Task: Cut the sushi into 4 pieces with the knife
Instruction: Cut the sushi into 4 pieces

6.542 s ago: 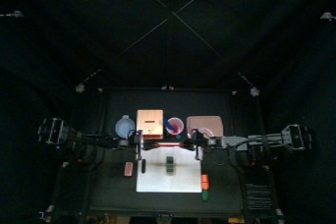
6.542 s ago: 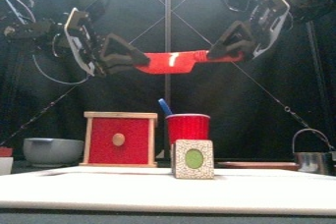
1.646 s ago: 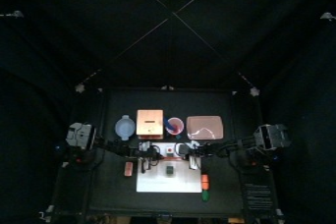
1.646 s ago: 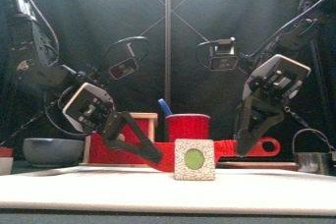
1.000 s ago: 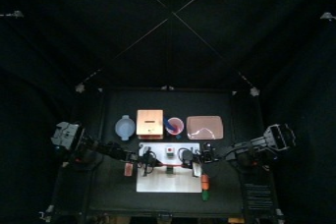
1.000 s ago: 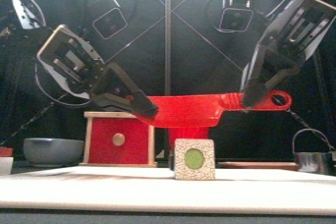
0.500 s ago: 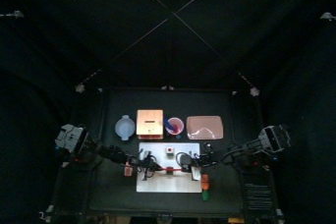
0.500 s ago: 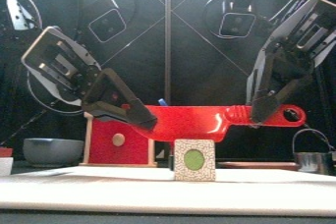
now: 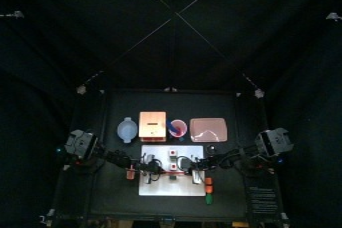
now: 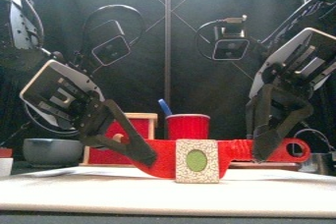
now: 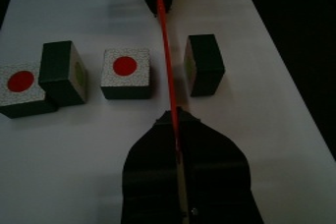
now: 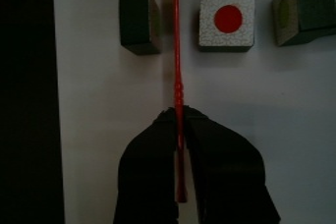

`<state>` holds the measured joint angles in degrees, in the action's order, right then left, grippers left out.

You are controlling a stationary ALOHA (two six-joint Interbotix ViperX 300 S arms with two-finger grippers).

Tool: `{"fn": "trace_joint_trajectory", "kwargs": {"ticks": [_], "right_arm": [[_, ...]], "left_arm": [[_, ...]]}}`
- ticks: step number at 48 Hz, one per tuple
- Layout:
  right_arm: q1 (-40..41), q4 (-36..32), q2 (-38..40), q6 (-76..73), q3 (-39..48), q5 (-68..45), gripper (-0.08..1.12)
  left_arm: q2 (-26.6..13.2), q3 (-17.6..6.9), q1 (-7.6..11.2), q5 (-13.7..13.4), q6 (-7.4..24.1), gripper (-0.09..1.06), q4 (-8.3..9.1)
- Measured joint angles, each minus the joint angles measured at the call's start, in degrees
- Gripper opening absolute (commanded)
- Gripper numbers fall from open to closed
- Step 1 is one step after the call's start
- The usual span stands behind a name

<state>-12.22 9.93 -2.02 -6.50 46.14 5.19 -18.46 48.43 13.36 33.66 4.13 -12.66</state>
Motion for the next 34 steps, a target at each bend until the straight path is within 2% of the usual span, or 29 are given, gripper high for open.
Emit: {"fn": "trace_joint_trajectory", "kwargs": {"ticks": [7,12,19,26,29,34], "right_arm": [[0.4,-0.2,0.5,-0.1,0.1,1.0,0.02],[0.5,-0.3,1.4,0.0,0.1,1.4,0.02],[0.8,-0.4,2.9,0.0,0.1,2.4,0.02],[0.7,-0.6,6.1,0.0,0.8,2.9,0.02],[0.5,-0.5,7.5,0.0,1.7,4.0,0.02],[0.4,-0.4,11.0,0.0,3.4,5.6,0.02]], "left_arm": [[0.4,-0.3,-0.44,-0.1,0.0,0.13,0.35],[1.6,-0.4,-0.70,-0.3,0.1,0.21,1.32],[3.5,-0.2,-1.85,-2.3,0.4,0.39,2.37],[6.4,0.0,-1.67,-3.8,0.5,0.58,2.55],[8.1,0.9,-1.67,-4.9,0.7,0.66,2.55],[10.9,1.2,-1.76,-5.3,0.6,0.75,2.55]]}}
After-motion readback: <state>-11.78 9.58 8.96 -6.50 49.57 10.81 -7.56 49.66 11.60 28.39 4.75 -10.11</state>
